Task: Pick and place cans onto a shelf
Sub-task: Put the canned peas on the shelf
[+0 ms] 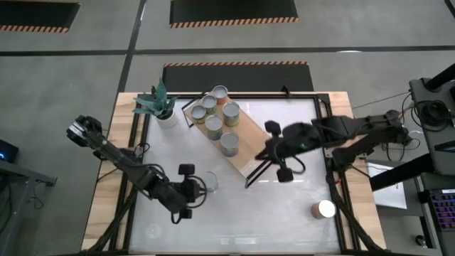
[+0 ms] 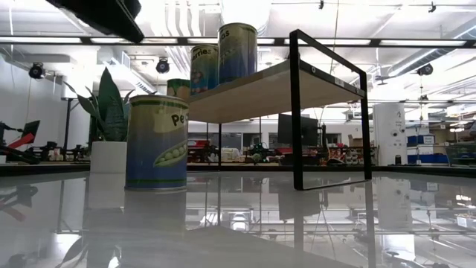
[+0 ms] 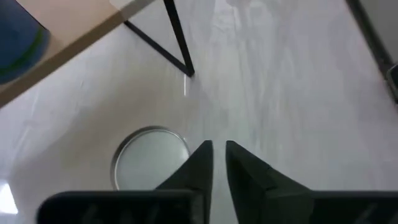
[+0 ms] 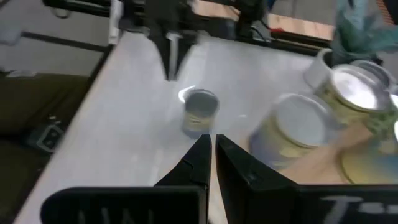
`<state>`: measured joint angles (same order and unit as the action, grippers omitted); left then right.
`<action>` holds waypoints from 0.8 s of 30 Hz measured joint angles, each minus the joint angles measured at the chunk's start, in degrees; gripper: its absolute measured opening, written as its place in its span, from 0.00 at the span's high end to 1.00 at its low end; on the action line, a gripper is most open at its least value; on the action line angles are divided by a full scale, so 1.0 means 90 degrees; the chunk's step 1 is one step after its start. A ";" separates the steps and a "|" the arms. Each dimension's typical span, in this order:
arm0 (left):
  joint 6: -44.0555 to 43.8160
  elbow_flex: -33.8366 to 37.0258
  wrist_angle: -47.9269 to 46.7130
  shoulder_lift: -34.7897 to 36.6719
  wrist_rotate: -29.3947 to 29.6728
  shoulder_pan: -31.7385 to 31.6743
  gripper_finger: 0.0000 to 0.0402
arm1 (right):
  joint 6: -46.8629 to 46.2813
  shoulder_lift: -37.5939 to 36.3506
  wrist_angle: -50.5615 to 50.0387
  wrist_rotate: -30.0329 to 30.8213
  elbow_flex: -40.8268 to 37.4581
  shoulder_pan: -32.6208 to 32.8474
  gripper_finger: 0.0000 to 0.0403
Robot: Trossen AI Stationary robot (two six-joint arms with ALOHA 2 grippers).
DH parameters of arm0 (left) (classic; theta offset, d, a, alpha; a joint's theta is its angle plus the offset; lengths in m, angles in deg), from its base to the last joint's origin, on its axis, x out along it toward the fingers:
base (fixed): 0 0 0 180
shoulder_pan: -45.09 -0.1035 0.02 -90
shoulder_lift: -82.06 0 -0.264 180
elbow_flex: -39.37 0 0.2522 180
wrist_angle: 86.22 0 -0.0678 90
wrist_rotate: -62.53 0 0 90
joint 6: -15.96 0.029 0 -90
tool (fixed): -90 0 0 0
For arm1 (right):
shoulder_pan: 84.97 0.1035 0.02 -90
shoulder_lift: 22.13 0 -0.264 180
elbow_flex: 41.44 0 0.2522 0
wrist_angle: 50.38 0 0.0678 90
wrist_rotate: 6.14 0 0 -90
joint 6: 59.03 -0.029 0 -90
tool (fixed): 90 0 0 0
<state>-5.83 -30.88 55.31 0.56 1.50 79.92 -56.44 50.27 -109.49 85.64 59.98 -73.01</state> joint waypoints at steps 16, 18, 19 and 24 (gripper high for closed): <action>0.0212 -0.0007 0.0235 -0.1029 0.0277 -0.0304 0.68 | -0.0478 0.0008 0.0020 0.0481 -0.0417 0.0886 0.97; 0.0202 -0.0006 0.0234 -0.1058 0.0272 -0.0306 0.70 | -0.0510 0.0008 0.0020 0.0485 -0.0489 0.0886 0.97; 0.0200 -0.0007 0.0226 -0.1076 0.0272 -0.0306 0.72 | -0.0519 0.0010 0.0016 0.0486 -0.0516 0.0882 0.97; 0.0172 -0.0012 0.0184 -0.1154 0.0320 -0.0313 0.86 | -0.0527 0.0010 0.0030 0.0488 -0.0616 0.0882 0.97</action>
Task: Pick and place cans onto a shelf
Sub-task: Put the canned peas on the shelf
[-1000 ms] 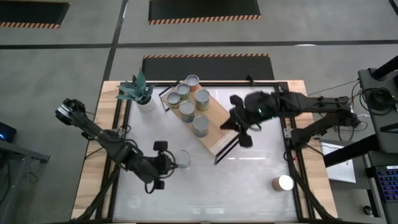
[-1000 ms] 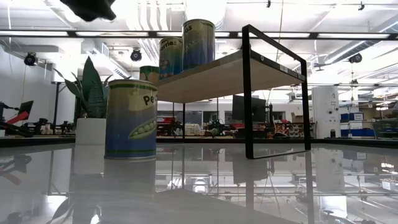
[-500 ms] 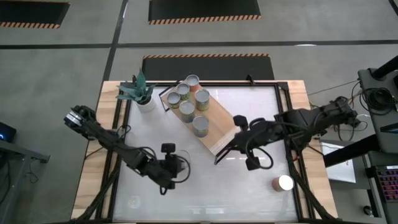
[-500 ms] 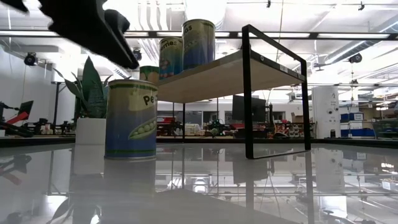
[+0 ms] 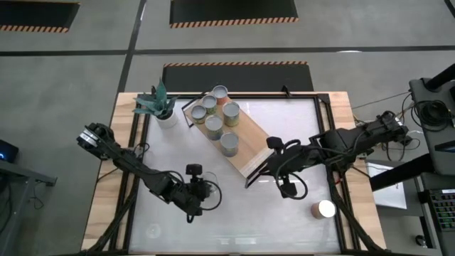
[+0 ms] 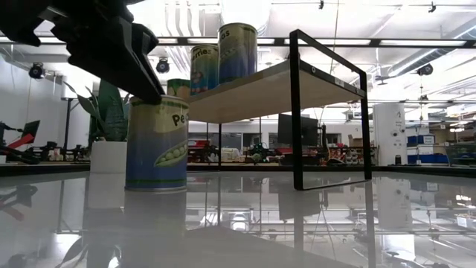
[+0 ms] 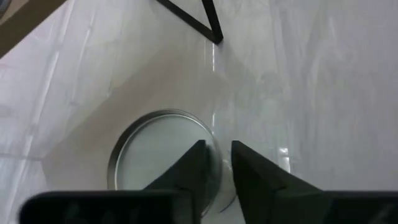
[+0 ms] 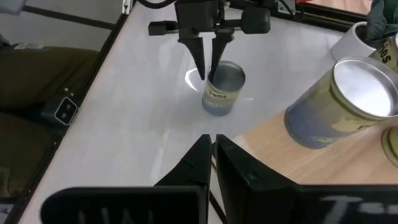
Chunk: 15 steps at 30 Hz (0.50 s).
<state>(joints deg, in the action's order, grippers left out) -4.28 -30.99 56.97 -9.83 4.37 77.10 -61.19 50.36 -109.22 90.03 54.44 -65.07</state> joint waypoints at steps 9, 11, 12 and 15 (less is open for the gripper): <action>-0.0046 -0.0010 0.0012 0.0028 -0.0099 0.0025 0.99 | -0.0098 0.0000 0.0143 -0.0003 -0.0170 0.0030 0.97; 0.0062 -0.0003 0.0048 0.0078 -0.0170 0.0090 1.00 | -0.0149 0.0000 0.0251 -0.0007 -0.0289 0.0077 0.97; 0.0175 0.0000 0.0113 0.0094 -0.0230 0.0137 1.00 | -0.0170 0.0000 0.0302 -0.0012 -0.0345 0.0113 0.97; 0.0666 0.0000 0.0458 0.0133 -0.0409 0.0291 1.00 | -0.0212 0.0002 0.0497 -0.0012 -0.0542 0.0247 0.97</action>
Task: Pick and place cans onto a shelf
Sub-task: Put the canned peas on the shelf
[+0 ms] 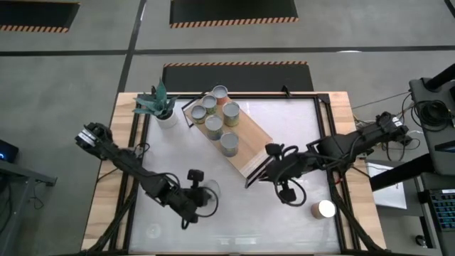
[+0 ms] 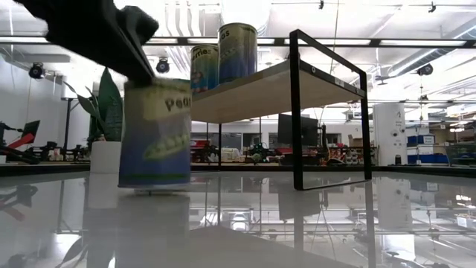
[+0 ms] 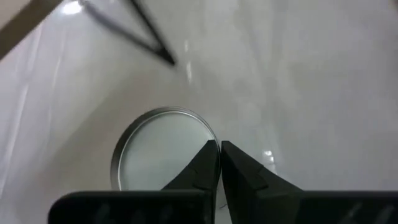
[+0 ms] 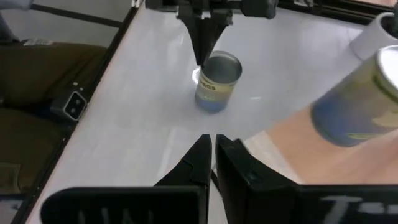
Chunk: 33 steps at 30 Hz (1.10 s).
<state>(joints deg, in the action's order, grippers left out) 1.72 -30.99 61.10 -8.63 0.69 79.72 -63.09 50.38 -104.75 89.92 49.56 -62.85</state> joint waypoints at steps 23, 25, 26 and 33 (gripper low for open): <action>0.3001 -0.1616 0.0586 -0.0077 -0.0034 0.0933 1.00 | -0.0801 0.1250 0.1873 -0.0043 -0.0536 0.0572 0.51; 0.3133 -0.1849 0.0349 -0.0169 -0.0027 0.0941 1.00 | -0.0739 0.1414 0.1966 -0.0098 -0.0424 0.0572 0.41; 0.3207 -0.1957 0.0255 -0.0222 -0.0018 0.0940 1.00 | -0.0688 0.1479 0.1987 -0.0192 -0.0383 0.0572 0.36; 0.3786 -0.2552 -0.0183 -0.0574 -0.0024 0.0945 1.00 | -0.0221 0.1712 0.2788 -0.0698 -0.0290 0.0555 0.12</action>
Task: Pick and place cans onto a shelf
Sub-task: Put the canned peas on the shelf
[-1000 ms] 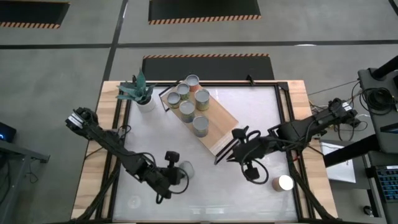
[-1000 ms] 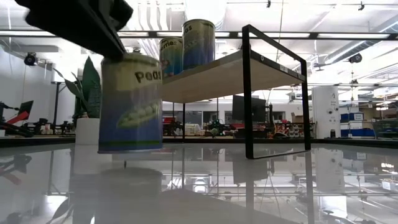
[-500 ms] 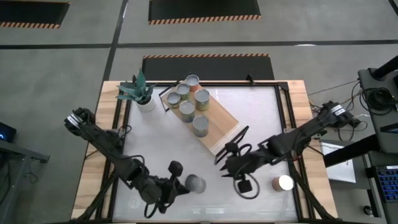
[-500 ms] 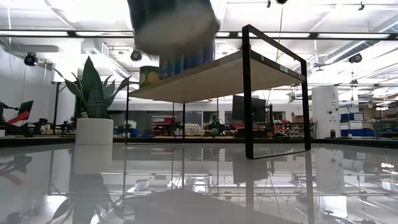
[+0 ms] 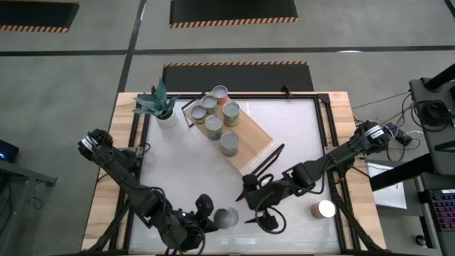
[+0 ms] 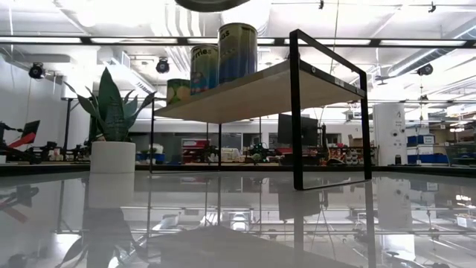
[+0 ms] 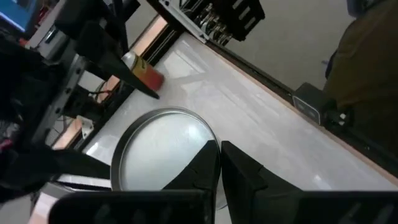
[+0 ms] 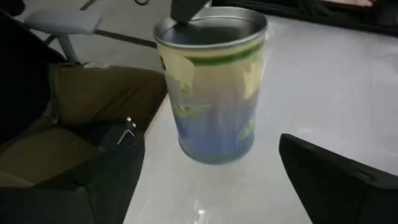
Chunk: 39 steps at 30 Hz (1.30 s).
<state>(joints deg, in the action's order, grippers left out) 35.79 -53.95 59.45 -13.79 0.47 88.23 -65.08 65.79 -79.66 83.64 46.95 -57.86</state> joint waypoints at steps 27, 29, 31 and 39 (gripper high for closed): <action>0.1066 -0.0336 0.0198 -0.0146 -0.0008 -0.0313 1.00 | 0.0679 0.0447 0.1247 -0.0574 0.0000 -0.0138 0.16; 0.1079 -0.0338 0.0198 -0.0146 -0.0009 -0.0311 1.00 | 0.0681 0.0446 0.1247 -0.0579 0.0000 -0.0143 0.21; 0.1079 -0.0338 0.0198 -0.0146 -0.0011 -0.0313 1.00 | 0.0691 0.0439 0.1237 -0.0587 -0.0001 -0.0143 0.26; 0.0945 -0.0338 0.0208 -0.0143 0.0102 -0.0313 1.00 | 0.0730 0.0403 0.1188 -0.0622 -0.0002 -0.0150 0.29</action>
<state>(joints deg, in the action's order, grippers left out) 44.29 -57.00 61.32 -15.08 1.39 85.41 -58.51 69.41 -68.97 78.04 46.93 -59.21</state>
